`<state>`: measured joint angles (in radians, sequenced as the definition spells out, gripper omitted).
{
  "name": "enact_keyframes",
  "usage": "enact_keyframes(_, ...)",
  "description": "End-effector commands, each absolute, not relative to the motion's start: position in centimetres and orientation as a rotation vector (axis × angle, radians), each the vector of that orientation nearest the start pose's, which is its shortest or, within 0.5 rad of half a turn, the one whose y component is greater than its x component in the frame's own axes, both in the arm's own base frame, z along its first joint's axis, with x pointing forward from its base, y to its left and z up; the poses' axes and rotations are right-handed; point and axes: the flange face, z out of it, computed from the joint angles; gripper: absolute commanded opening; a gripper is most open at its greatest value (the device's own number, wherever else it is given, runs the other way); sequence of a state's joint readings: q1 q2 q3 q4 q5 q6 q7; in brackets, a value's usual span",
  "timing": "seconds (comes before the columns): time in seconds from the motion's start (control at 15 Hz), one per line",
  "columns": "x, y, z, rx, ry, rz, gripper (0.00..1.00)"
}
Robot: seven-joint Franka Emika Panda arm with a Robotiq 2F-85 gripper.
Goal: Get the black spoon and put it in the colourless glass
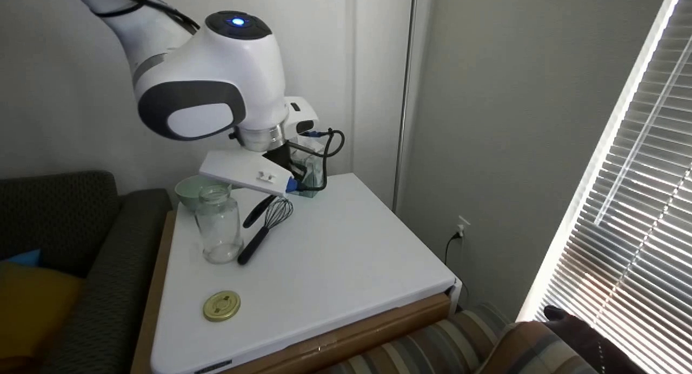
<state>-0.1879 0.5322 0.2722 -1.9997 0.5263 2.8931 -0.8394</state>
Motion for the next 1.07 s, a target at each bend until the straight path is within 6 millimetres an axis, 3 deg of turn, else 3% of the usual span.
enact_keyframes(0.0, 59.9, -0.2, 23.3, -2.873, -0.583, -0.786, 0.03)
enact_keyframes(0.2, 59.1, -0.6, 22.7, -2.846, -0.497, -0.868, 0.03)
enact_keyframes(0.47, 59.3, 0.3, 23.3, -2.739, -0.380, -0.938, 0.03)
enact_keyframes(1.0, 57.7, 3.3, 24.5, -2.599, -0.456, -1.084, 0.03)
